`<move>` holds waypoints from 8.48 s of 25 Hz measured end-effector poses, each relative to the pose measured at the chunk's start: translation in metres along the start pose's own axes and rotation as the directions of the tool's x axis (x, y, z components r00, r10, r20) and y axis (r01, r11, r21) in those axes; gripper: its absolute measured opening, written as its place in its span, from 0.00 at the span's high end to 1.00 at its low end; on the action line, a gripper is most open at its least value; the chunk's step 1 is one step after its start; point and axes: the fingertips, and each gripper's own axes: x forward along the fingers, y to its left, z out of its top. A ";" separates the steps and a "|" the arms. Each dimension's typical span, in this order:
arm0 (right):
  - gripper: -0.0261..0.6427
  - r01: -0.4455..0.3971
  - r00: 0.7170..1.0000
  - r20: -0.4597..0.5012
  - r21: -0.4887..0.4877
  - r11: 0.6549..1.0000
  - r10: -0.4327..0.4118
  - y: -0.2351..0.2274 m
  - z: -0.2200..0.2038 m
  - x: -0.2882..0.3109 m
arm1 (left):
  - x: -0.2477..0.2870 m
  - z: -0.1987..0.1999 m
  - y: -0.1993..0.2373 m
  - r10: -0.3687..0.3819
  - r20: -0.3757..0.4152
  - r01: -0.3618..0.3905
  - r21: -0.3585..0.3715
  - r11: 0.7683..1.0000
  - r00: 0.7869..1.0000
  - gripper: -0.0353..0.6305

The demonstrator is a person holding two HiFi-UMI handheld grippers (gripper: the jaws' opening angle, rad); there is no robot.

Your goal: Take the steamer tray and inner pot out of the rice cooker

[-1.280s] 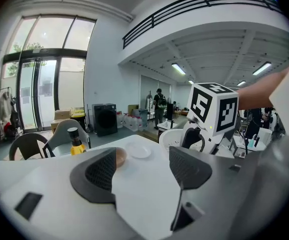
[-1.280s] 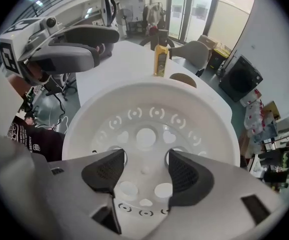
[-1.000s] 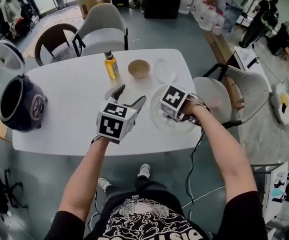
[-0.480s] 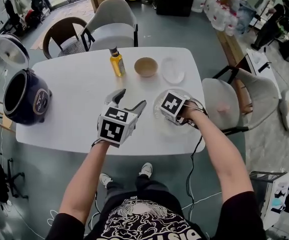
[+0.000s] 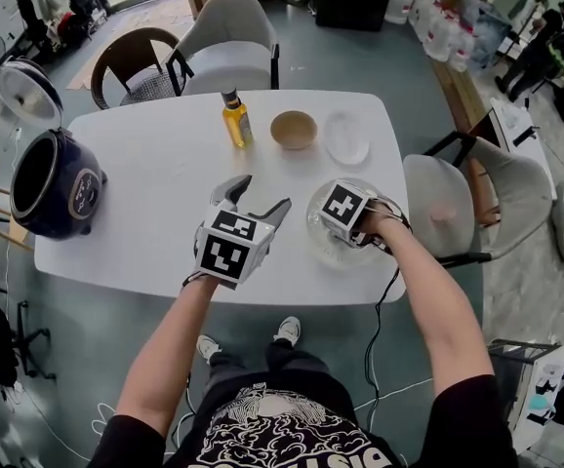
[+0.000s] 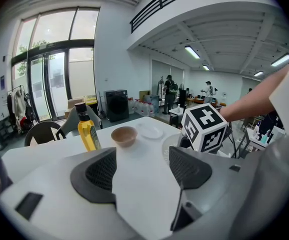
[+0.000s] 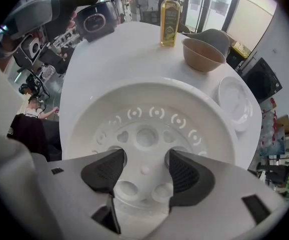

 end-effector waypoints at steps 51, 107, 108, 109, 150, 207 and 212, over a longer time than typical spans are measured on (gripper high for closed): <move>0.52 0.090 0.612 0.789 -0.140 0.986 0.056 0.352 0.426 -0.316 | -0.469 -0.087 0.342 0.507 0.168 -0.456 -0.266 0.849 0.846 0.45; 0.50 -0.478 0.631 0.673 -0.054 0.877 0.385 0.404 0.804 -0.245 | -0.541 -0.181 0.734 0.076 0.172 0.095 -0.803 0.588 0.982 0.45; 0.50 -0.493 0.627 0.671 -0.052 0.868 0.396 0.404 0.805 -0.245 | -0.540 -0.183 0.734 0.072 0.163 0.091 -0.804 0.587 0.984 0.45; 0.50 -0.511 0.620 0.670 -0.048 0.858 0.407 0.404 0.806 -0.245 | -0.539 -0.184 0.735 0.067 0.159 0.090 -0.806 0.585 0.985 0.45; 0.87 -0.764 0.500 0.731 0.121 0.634 0.464 0.381 0.819 -0.236 | -0.533 -0.213 0.754 0.144 0.158 0.082 -0.900 0.429 0.977 0.89; 0.90 -0.702 0.263 0.962 0.246 0.668 -0.078 0.381 0.391 -0.381 | -0.540 -0.059 0.394 -0.146 0.480 0.448 -0.607 0.656 0.865 0.91; 0.90 -0.724 0.314 0.938 0.335 0.602 -0.144 0.375 0.380 -0.368 | -0.520 -0.059 0.393 -0.209 0.444 0.468 -0.625 0.625 0.871 0.91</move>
